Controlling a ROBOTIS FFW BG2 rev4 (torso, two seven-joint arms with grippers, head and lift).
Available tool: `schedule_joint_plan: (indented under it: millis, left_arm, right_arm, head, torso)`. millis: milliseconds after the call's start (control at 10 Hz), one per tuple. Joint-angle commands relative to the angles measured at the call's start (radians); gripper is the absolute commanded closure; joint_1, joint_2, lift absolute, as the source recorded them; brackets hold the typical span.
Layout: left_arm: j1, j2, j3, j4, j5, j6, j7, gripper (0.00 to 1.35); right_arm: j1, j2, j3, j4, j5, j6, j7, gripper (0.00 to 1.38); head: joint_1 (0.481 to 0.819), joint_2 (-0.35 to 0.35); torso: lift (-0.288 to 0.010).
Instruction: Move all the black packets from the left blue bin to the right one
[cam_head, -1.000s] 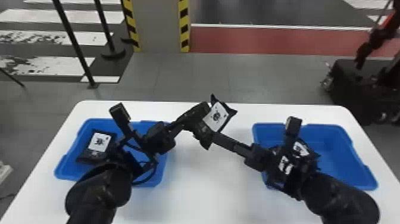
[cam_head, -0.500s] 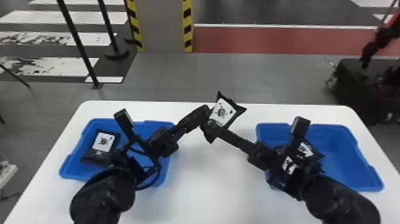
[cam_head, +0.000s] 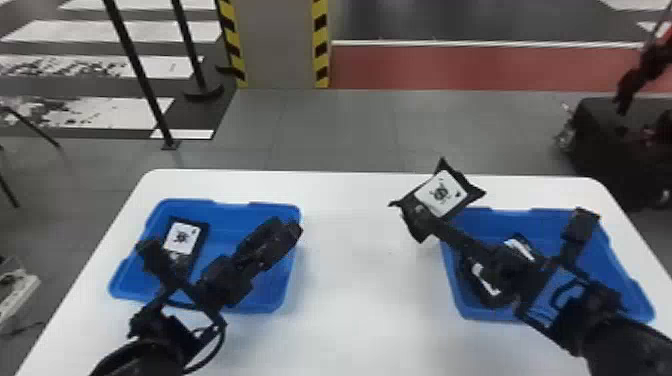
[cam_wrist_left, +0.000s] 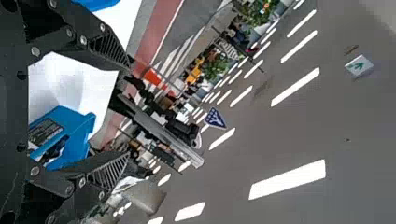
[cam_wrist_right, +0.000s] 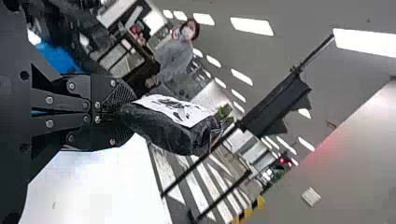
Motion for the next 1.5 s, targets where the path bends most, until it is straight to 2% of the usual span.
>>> schedule_joint_plan:
  millis: [0,200,400,500,600,700,800,1100,1200,1300,1400]
  left_arm:
    - [0.097,0.002,0.076,-0.16,-0.037,0.007,0.02,0.16]
    - [0.19,0.002,0.161,-0.312,-0.069,0.022,0.045,0.16]
    - [0.247,-0.004,0.244,-0.42,-0.109,0.037,0.057,0.16]
    - [0.271,-0.012,0.301,-0.477,-0.146,0.054,0.066,0.16]
    - [0.286,-0.02,0.353,-0.518,-0.178,0.066,0.071,0.16]
    - [0.286,-0.024,0.395,-0.541,-0.216,0.071,0.071,0.16]
    - [0.281,-0.024,0.415,-0.548,-0.247,0.074,0.071,0.16]
    - [0.254,-0.026,0.467,-0.548,-0.357,0.074,0.093,0.16]
    - [0.249,-0.026,0.473,-0.548,-0.379,0.074,0.097,0.16]
    - [0.249,-0.026,0.474,-0.548,-0.4,0.054,0.111,0.16]
    - [0.249,-0.026,0.477,-0.548,-0.428,0.049,0.135,0.16]
  right_arm:
    - [0.012,-0.022,-0.117,0.006,0.066,-0.008,-0.026,1.28]
    - [0.044,-0.062,-0.189,0.006,0.075,-0.008,-0.081,1.28]
    - [0.13,-0.069,-0.259,-0.053,0.072,0.032,-0.13,1.28]
    - [0.179,-0.069,-0.265,-0.092,0.043,0.056,-0.158,1.28]
    - [0.218,-0.069,-0.265,-0.136,0.023,0.091,-0.184,0.98]
    - [0.245,-0.066,-0.265,-0.193,0.037,0.091,-0.207,0.3]
    - [0.253,-0.062,-0.265,-0.225,0.056,0.083,-0.207,0.0]
    - [0.258,-0.032,-0.264,-0.313,0.133,0.073,-0.226,0.31]
    - [0.26,-0.023,-0.264,-0.323,0.141,0.081,-0.229,0.35]
    - [0.287,-0.006,-0.264,-0.392,0.19,0.081,-0.23,0.36]
    - [0.312,0.018,-0.259,-0.475,0.288,0.054,-0.23,0.36]
  head:
    - [0.695,0.036]
    - [0.695,-0.015]
    - [0.695,-0.034]
    - [0.695,-0.037]
    - [0.695,-0.025]
    - [0.695,-0.01]
    - [0.695,0.026]
    - [0.695,0.087]
    - [0.695,0.105]
    - [0.695,0.121]
    - [0.695,0.129]
  torso:
    - [-0.11]
    - [-0.11]
    - [-0.11]
    - [-0.11]
    - [-0.11]
    - [-0.11]
    - [-0.11]
    - [-0.11]
    - [-0.11]
    - [-0.11]
    - [-0.11]
